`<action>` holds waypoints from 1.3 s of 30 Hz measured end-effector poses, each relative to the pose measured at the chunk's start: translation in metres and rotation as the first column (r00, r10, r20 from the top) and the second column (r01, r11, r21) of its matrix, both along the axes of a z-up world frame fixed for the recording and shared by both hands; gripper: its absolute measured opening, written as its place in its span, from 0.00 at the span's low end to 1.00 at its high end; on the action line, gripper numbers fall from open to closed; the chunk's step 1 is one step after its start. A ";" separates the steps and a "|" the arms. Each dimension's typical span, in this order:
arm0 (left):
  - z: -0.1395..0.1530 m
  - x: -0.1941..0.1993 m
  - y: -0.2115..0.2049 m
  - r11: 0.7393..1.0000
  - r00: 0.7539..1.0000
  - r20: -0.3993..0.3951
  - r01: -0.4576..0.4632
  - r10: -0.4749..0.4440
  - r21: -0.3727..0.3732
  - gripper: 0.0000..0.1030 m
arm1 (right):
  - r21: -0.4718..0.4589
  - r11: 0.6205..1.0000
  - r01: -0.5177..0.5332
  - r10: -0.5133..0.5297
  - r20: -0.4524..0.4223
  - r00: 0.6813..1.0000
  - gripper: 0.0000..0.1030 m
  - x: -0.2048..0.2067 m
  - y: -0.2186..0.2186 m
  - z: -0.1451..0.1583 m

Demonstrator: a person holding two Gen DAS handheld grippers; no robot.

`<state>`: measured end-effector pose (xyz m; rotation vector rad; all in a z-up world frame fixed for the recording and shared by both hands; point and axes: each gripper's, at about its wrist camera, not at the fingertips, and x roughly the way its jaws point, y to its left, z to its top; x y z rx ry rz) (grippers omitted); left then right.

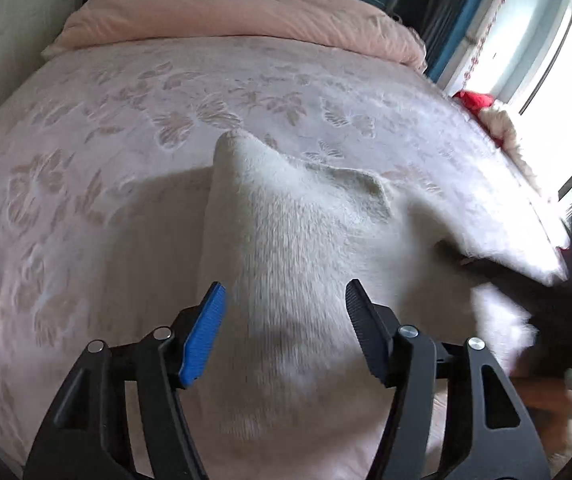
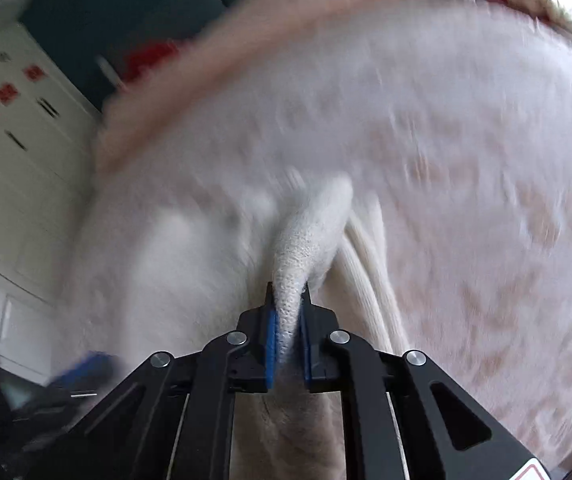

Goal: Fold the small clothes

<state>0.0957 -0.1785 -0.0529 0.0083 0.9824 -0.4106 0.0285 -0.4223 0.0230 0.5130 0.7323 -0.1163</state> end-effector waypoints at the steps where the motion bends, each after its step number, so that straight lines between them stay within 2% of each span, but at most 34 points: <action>1: -0.012 0.008 -0.005 0.999 1.000 -0.010 -0.013 0.013 0.048 0.60 | 0.003 1.000 0.007 -0.007 -0.010 1.000 0.08 0.004 -0.005 -0.006; 2: -0.020 0.009 -0.007 0.998 1.000 -0.020 -0.020 0.021 0.060 0.62 | 0.004 1.000 0.009 -0.009 -0.060 0.998 0.08 0.011 -0.010 -0.020; 4: -0.037 0.016 -0.006 0.995 0.998 -0.036 -0.047 0.050 0.085 0.69 | -0.010 1.000 -0.013 0.010 -0.236 0.972 0.09 0.032 -0.017 -0.069; 5: -0.042 0.016 -0.003 0.996 0.997 -0.053 -0.052 0.056 0.070 0.71 | -0.016 1.000 -0.011 0.007 -0.214 0.977 0.09 0.030 -0.018 -0.070; 7: -0.040 0.016 0.007 0.998 0.993 -0.096 -0.063 0.064 0.012 0.72 | -0.015 1.000 0.014 -0.017 -0.178 0.984 0.13 0.021 -0.018 -0.049; 8: -0.034 0.011 0.016 0.997 0.992 -0.105 -0.068 0.065 -0.027 0.72 | -0.058 0.997 0.058 -0.066 -0.155 0.986 0.19 0.014 -0.014 -0.029; 9: -0.028 0.008 0.025 0.996 0.992 -0.108 -0.070 0.063 -0.055 0.72 | -0.100 0.992 0.073 -0.084 -0.110 0.990 0.21 0.009 -0.006 -0.011; 11: -0.018 -0.002 0.046 0.994 0.993 -0.089 -0.080 0.073 -0.078 0.73 | -0.128 0.992 0.004 -0.006 -0.012 1.000 0.20 0.007 0.023 0.027; 14: -0.012 -0.017 0.076 0.994 0.994 -0.056 -0.100 0.097 -0.046 0.73 | -0.104 0.980 -0.168 0.169 -0.002 0.986 0.18 0.030 0.073 0.040; 17: -0.014 -0.028 0.097 0.993 0.992 -0.054 -0.115 0.116 0.025 0.73 | -0.103 0.956 -0.275 0.263 -0.114 0.958 0.18 0.071 0.120 0.002; 19: -0.016 -0.033 0.110 0.990 0.989 -0.053 -0.135 0.137 0.041 0.74 | -0.132 0.933 -0.334 0.285 -0.294 0.912 0.14 0.106 0.148 -0.064; 20: -0.018 -0.036 0.114 0.988 0.987 -0.067 -0.143 0.146 0.054 0.74 | -0.157 0.929 -0.334 0.285 -0.271 0.920 0.12 0.107 0.151 -0.064; 21: -0.018 -0.037 0.118 0.988 0.986 -0.080 -0.144 0.148 0.062 0.74 | -0.170 0.931 -0.322 0.271 -0.267 0.925 0.14 0.109 0.153 -0.051; 24: -0.015 -0.041 0.126 0.989 0.988 -0.078 -0.131 0.136 0.067 0.76 | -0.122 0.950 -0.288 0.268 -0.161 0.950 0.14 0.087 0.148 0.000; 27: -0.015 -0.041 0.126 0.989 0.988 -0.076 -0.127 0.133 0.075 0.77 | -0.165 0.968 -0.187 0.168 -0.122 0.978 0.14 0.038 0.128 0.008; 30: -0.012 -0.045 0.121 0.993 0.990 -0.091 -0.107 0.111 0.041 0.78 | -0.157 0.987 -0.031 0.017 -0.090 0.996 0.15 -0.029 0.087 -0.003; 32: -0.012 -0.054 0.112 0.997 0.995 -0.066 -0.068 0.071 0.046 0.82 | -0.132 0.990 0.042 -0.054 -0.090 0.994 0.17 -0.062 0.063 -0.016; 34: -0.020 -0.060 0.100 0.997 0.998 -0.053 -0.020 0.024 0.081 0.84 | -0.045 0.997 0.061 -0.065 -0.099 0.993 0.17 -0.077 0.044 -0.029; 36: -0.033 -0.067 0.084 0.993 0.997 -0.074 0.043 -0.035 0.112 0.84 | 0.020 0.997 0.072 -0.070 -0.100 0.993 0.19 -0.085 0.032 -0.036; 37: -0.038 -0.070 0.078 0.991 0.996 -0.078 0.062 -0.053 0.115 0.84 | 0.037 0.997 0.070 -0.066 -0.090 0.994 0.23 -0.085 0.029 -0.040; 39: -0.047 -0.075 0.066 0.989 0.995 -0.068 0.081 -0.073 0.125 0.84 | 0.042 0.997 0.060 -0.056 -0.086 0.995 0.42 -0.080 0.033 -0.045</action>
